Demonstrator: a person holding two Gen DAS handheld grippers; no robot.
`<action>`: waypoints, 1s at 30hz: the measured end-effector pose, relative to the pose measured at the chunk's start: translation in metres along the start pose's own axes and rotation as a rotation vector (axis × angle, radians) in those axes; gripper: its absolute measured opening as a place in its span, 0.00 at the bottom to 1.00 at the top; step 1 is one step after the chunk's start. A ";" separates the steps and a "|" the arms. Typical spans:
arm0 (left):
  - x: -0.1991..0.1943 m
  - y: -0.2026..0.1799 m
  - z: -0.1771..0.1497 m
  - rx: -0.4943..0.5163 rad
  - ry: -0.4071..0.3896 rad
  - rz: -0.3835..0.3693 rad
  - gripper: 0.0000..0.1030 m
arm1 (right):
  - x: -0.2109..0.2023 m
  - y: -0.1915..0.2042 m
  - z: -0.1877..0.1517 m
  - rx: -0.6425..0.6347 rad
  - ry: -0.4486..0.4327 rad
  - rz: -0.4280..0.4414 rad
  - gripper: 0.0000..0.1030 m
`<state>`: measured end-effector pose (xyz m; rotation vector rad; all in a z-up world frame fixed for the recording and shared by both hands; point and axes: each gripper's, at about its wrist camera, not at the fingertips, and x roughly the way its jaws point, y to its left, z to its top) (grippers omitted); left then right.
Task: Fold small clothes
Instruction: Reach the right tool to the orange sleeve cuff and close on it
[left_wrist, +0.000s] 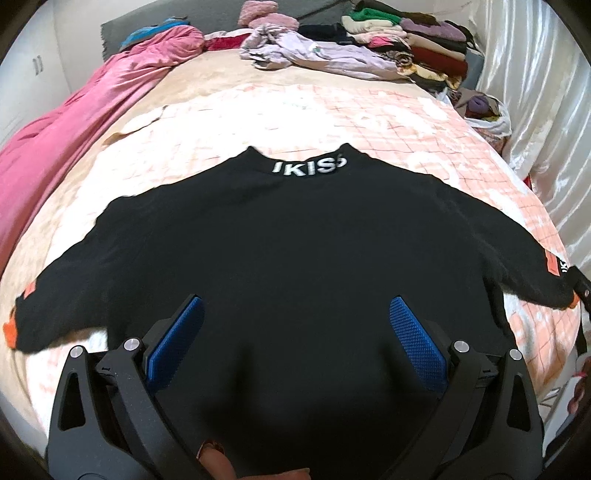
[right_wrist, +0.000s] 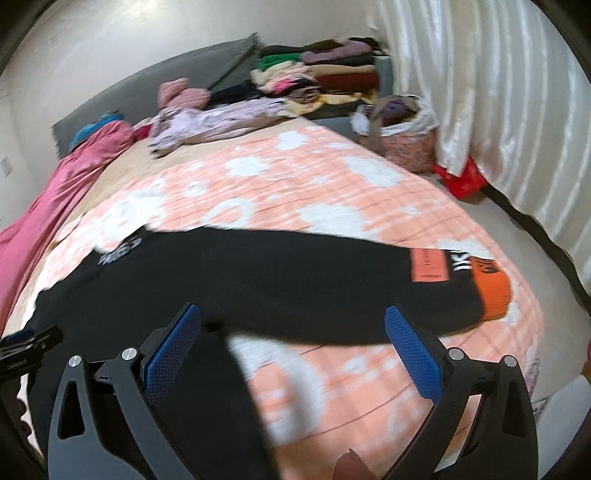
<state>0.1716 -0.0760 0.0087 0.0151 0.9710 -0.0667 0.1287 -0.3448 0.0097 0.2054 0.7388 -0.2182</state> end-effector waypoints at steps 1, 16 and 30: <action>0.004 -0.002 0.002 0.008 0.005 -0.009 0.92 | 0.004 -0.009 0.002 0.018 0.001 -0.024 0.96; 0.052 -0.025 0.014 0.057 0.050 -0.046 0.92 | 0.039 -0.147 0.005 0.286 0.043 -0.243 0.96; 0.070 -0.026 0.010 0.070 0.064 -0.046 0.92 | 0.073 -0.191 -0.002 0.386 0.112 -0.135 0.46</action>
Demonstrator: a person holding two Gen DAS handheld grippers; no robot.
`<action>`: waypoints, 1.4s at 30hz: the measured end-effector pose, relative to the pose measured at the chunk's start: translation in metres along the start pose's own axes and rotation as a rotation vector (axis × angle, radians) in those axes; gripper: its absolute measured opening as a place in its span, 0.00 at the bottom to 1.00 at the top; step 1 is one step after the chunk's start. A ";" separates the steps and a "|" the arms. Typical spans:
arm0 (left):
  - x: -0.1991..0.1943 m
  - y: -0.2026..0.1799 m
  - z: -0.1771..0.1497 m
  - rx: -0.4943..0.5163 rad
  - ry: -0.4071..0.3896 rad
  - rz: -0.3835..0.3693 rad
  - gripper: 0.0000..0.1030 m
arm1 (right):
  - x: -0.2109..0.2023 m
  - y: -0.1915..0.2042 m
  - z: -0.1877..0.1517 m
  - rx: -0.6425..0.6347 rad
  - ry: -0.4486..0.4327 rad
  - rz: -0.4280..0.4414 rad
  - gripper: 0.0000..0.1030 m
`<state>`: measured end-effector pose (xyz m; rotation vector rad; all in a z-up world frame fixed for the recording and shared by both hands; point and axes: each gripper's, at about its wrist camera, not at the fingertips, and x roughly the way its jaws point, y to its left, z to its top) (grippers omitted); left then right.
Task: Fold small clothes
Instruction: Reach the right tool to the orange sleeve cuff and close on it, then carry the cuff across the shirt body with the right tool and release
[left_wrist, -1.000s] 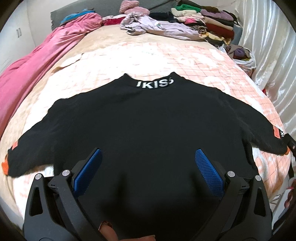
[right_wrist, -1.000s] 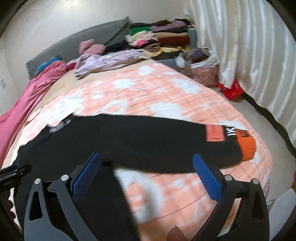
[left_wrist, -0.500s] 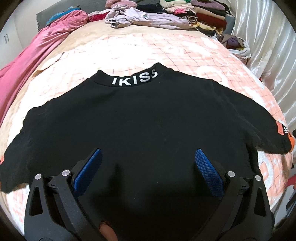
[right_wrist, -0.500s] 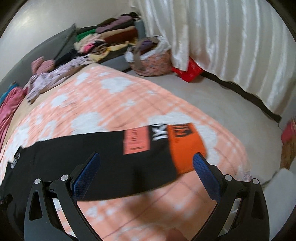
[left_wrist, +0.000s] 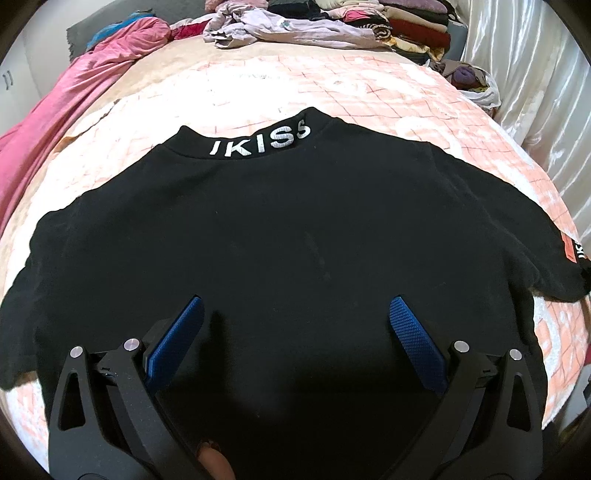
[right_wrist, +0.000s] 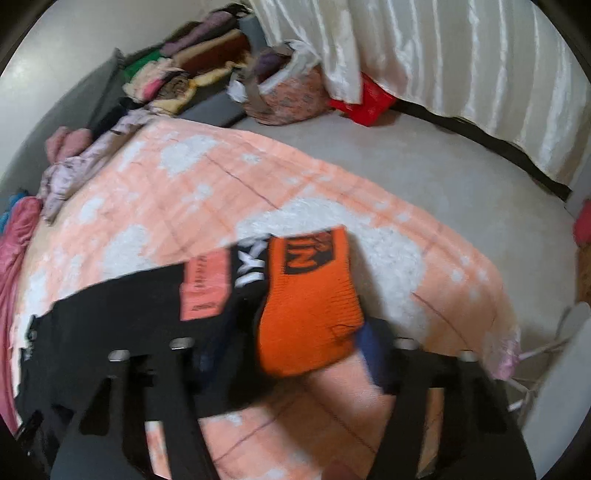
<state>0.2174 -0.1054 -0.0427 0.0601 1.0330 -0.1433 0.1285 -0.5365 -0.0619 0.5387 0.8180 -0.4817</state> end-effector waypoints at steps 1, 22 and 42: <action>0.000 0.000 0.000 -0.002 -0.001 -0.001 0.92 | -0.004 0.001 0.001 0.011 -0.008 0.036 0.45; -0.052 0.017 0.014 -0.040 -0.096 -0.076 0.92 | -0.131 0.159 0.028 -0.298 -0.115 0.518 0.15; -0.043 0.093 0.000 -0.168 -0.069 -0.051 0.92 | -0.062 0.363 -0.102 -0.713 0.155 0.633 0.25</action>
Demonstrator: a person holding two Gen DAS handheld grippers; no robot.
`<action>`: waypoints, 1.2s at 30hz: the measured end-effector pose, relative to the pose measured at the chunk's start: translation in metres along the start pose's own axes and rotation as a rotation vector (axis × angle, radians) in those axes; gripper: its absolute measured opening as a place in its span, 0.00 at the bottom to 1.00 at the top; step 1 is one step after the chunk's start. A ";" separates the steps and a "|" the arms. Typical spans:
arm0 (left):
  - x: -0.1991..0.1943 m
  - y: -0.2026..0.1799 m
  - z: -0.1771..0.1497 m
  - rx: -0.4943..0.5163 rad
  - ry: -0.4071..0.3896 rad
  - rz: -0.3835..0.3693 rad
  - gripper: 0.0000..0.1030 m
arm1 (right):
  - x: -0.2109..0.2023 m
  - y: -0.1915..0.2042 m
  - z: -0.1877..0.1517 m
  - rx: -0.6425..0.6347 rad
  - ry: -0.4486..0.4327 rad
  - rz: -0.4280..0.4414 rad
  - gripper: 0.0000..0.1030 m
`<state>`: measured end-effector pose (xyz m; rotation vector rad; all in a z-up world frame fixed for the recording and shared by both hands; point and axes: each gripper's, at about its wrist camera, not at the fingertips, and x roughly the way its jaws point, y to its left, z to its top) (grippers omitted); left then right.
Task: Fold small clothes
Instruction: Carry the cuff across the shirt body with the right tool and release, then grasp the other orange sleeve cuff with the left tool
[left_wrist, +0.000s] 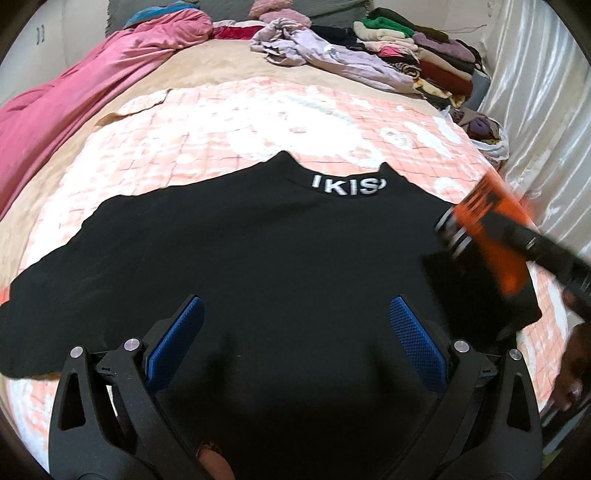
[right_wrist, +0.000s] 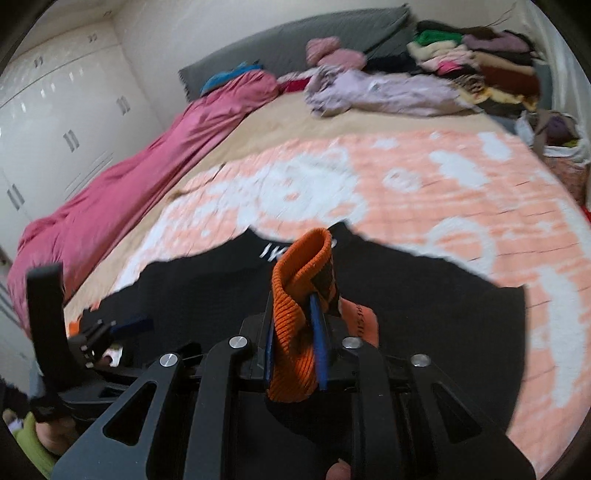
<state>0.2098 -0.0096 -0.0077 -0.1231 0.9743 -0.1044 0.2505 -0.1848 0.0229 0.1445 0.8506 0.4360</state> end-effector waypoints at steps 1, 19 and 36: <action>0.001 0.003 0.000 -0.007 0.004 -0.003 0.92 | 0.006 0.002 -0.002 -0.010 0.009 0.007 0.49; 0.056 -0.054 -0.007 0.019 0.115 -0.109 0.44 | -0.046 -0.065 -0.027 0.107 -0.217 -0.178 0.68; -0.013 -0.020 0.036 0.040 -0.134 -0.017 0.08 | -0.058 -0.135 -0.039 0.278 -0.249 -0.257 0.68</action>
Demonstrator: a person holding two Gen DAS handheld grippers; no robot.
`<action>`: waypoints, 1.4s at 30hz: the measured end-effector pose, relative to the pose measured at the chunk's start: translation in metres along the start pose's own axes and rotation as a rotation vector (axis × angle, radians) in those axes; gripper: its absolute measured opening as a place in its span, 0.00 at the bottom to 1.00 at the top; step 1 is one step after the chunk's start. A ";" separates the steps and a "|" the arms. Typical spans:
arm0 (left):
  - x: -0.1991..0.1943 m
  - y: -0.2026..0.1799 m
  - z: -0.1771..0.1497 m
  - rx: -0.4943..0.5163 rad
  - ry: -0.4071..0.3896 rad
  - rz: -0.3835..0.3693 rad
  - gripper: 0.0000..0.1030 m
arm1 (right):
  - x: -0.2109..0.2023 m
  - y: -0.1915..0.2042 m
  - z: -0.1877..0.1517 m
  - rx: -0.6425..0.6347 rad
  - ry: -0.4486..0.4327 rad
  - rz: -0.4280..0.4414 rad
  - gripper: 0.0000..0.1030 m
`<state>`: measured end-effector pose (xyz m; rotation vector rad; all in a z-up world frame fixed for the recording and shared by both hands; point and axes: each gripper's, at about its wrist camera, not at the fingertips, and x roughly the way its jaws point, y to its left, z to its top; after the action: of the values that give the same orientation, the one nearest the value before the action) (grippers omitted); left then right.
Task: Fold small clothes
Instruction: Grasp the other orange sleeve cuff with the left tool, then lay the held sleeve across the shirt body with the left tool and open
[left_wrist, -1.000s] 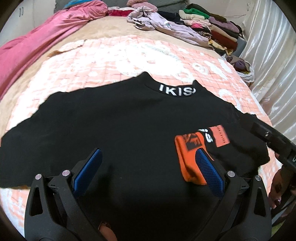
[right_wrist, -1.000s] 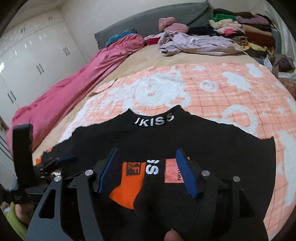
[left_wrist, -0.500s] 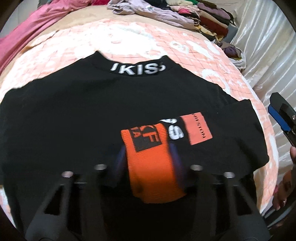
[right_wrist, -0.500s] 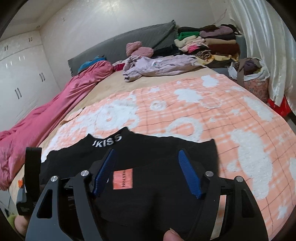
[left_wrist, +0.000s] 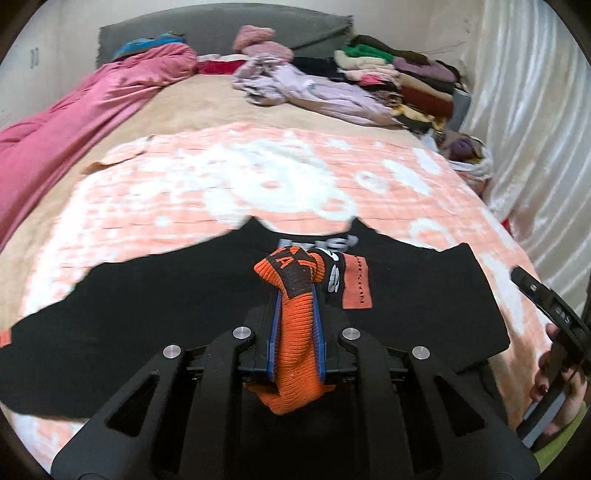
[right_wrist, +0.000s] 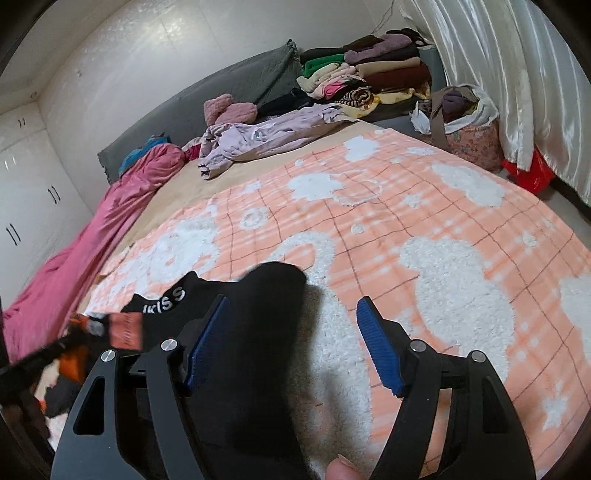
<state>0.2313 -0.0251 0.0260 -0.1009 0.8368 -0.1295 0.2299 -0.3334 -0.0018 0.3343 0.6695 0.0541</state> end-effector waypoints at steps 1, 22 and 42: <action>0.000 0.009 0.000 -0.011 0.005 0.014 0.08 | 0.001 0.003 -0.001 -0.015 0.001 -0.007 0.68; 0.042 0.065 -0.018 -0.079 0.135 0.082 0.12 | 0.057 0.088 -0.055 -0.348 0.232 -0.010 0.68; -0.008 0.038 -0.035 -0.007 0.062 0.047 0.16 | 0.036 0.099 -0.053 -0.357 0.237 0.171 0.69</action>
<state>0.2031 0.0124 0.0035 -0.0839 0.9010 -0.0859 0.2312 -0.2192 -0.0304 0.0393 0.8486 0.3767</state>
